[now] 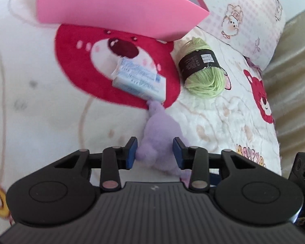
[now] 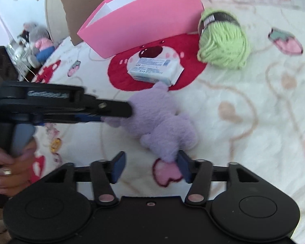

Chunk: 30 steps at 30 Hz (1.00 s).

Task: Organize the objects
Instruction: 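Close the left gripper on the lavender plush toy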

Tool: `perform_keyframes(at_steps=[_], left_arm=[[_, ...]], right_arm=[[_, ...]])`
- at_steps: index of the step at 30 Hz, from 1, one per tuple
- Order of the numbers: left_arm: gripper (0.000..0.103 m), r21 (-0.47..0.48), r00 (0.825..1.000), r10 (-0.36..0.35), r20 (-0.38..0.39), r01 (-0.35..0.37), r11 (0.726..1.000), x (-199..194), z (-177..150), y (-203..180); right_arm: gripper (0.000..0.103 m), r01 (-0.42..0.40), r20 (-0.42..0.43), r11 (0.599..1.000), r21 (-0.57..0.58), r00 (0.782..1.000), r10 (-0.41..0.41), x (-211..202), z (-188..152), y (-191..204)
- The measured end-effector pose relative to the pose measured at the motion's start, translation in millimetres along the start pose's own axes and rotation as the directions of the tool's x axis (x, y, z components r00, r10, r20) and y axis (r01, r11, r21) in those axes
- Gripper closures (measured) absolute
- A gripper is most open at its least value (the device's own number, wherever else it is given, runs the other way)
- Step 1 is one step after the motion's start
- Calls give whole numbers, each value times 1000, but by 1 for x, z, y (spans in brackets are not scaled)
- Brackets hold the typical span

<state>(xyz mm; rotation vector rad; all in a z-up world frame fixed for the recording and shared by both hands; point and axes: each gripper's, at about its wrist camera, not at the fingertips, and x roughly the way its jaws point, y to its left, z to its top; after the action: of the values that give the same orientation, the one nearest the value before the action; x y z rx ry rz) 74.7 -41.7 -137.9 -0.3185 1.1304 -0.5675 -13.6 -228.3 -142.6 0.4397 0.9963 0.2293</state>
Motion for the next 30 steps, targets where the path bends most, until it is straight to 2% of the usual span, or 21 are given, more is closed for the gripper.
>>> perform_keyframes(at_steps=[5, 6, 8, 10, 13, 19, 21, 24, 25, 26, 28, 30], left_arm=[[67, 82, 997, 72, 20, -74, 994, 7, 7, -9], [68, 89, 997, 70, 20, -72, 993, 7, 6, -10], [76, 92, 999, 46, 6, -46, 995, 8, 3, -9], [77, 75, 997, 67, 23, -69, 995, 7, -1, -8], [80, 115, 992, 111, 59, -117, 986, 5, -8, -18], [80, 38, 996, 81, 30, -82, 996, 4, -13, -15], [79, 33, 996, 84, 33, -85, 996, 4, -12, -13], [72, 27, 995, 89, 39, -90, 996, 8, -11, -9], [66, 17, 995, 87, 42, -88, 996, 10, -10, -7], [53, 6, 995, 89, 45, -89, 996, 11, -9, -5], [42, 3, 992, 112, 51, -112, 994, 14, -9, -2], [48, -9, 994, 86, 61, -86, 996, 13, -11, 1]], right_arm=[[30, -15, 7, 996, 94, 1000, 15, 3, 4, -4], [30, -15, 8, 994, 107, 1000, 15, 3, 5, -5], [30, -11, 11, 993, 115, 1000, 9, 4, 6, -5], [30, -8, 26, 995, 101, 1000, 6, 3, 6, -2], [29, -11, 43, 999, 49, 999, 9, 3, 5, 7], [28, 79, 31, 994, -70, 997, -77, 11, 0, 24], [29, 98, 39, 992, -79, 995, -95, 9, 0, 23], [29, 124, 53, 989, -76, 991, -120, 7, 2, 21], [29, 127, 55, 989, -76, 991, -123, 6, 2, 21], [29, 128, 56, 989, -73, 991, -124, 6, 2, 20], [29, 130, 54, 989, -68, 990, -127, 4, 2, 20], [28, 128, 47, 990, -59, 991, -126, 4, 4, 22]])
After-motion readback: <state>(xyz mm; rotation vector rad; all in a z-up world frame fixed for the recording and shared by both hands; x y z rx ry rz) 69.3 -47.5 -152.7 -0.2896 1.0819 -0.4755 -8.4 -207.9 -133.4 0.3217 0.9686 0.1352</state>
